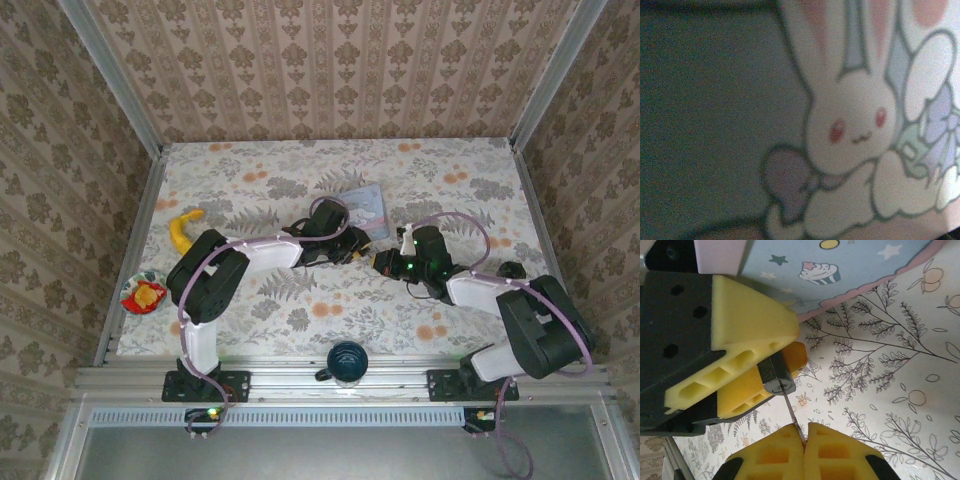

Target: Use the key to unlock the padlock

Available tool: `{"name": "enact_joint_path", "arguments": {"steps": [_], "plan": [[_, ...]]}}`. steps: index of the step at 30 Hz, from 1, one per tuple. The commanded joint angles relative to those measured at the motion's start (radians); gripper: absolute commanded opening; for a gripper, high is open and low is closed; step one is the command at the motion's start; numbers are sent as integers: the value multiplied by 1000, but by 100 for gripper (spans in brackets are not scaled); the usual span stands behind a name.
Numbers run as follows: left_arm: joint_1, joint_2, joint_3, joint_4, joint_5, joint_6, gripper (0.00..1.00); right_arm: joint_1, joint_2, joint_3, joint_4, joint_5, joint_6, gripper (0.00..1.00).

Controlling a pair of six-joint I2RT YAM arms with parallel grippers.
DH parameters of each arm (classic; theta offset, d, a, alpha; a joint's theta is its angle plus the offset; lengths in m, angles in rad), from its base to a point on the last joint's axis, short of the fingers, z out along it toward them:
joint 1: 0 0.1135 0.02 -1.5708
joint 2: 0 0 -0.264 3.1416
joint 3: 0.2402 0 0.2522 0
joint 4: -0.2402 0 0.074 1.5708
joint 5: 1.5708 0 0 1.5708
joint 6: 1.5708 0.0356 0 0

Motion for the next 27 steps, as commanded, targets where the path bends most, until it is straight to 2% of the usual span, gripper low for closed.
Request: {"name": "enact_joint_path", "arguments": {"steps": [1,5,10,14,20,27], "plan": [[-42,5,1,-193,147,-62,0,-16,55,22,88,72,56,0],[-46,25,36,-242,136,-55,0,-30,109,14,181,51,83,0],[-47,60,110,-330,146,-9,0,-79,217,17,328,-66,127,0],[-55,78,142,-335,157,5,0,-81,268,28,403,-100,131,0],[-62,90,146,-319,178,1,0,-91,265,49,425,-93,75,0],[-71,115,139,-288,211,-13,0,-91,243,119,480,-203,12,0]]}}
